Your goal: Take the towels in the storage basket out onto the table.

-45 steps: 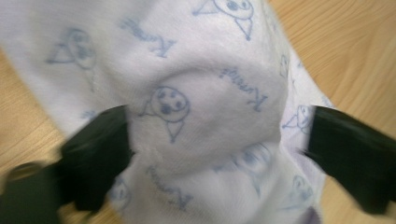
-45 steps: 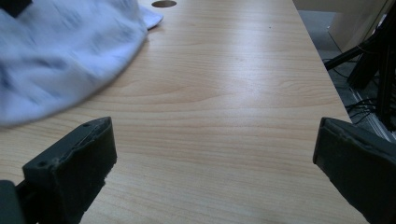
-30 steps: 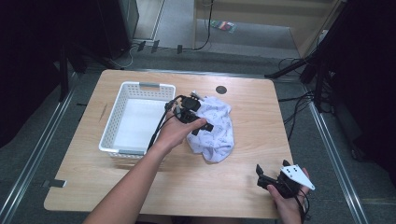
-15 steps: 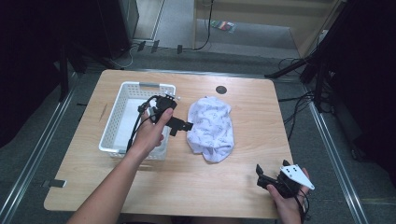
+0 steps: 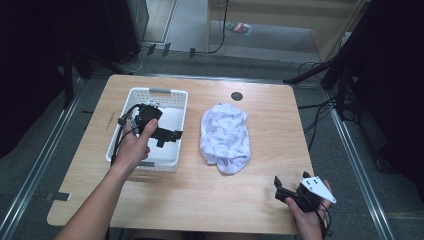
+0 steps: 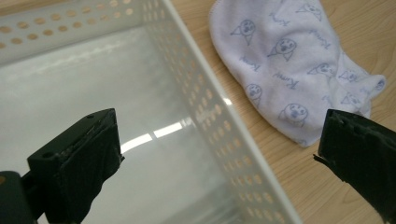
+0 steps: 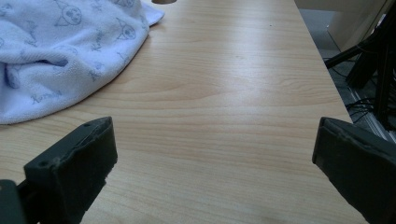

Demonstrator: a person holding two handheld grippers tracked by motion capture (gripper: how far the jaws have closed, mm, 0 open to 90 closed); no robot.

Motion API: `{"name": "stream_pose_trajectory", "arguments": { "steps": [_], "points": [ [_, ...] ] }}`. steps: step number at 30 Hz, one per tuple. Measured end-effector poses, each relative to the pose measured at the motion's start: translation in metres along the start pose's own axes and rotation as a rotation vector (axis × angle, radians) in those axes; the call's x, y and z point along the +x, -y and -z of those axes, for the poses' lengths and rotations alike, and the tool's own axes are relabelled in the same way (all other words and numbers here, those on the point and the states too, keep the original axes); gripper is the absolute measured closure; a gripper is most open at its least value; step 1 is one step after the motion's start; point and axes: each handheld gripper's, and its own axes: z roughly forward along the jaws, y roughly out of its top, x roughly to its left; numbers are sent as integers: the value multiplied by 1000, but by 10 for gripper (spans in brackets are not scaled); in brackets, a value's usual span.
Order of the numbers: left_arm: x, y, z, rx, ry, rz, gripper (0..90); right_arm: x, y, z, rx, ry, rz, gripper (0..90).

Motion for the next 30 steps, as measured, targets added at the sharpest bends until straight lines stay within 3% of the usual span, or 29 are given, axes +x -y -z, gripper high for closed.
{"name": "stream_pose_trajectory", "arguments": {
  "steps": [9, 15, 19, 25, 30],
  "points": [
    [27, 27, 21, -66, -41, 48, 0, 0, 0, 0, 1, 5, 0, 0],
    [48, 54, 42, -144, -79, 79, 0, 0, 0, 0, 7, 11, 1, 0],
    [57, 70, 54, -184, -77, 106, 0, 0, 0, -1, 5, 14, -1, 0],
    [67, 94, 67, -235, -86, 113, 0, 0, 0, 0, 12, 24, -2, 0],
    [86, 127, 77, -319, -79, 143, 0, 0, 0, 0, 18, 34, 0, 0]
  ]
}}
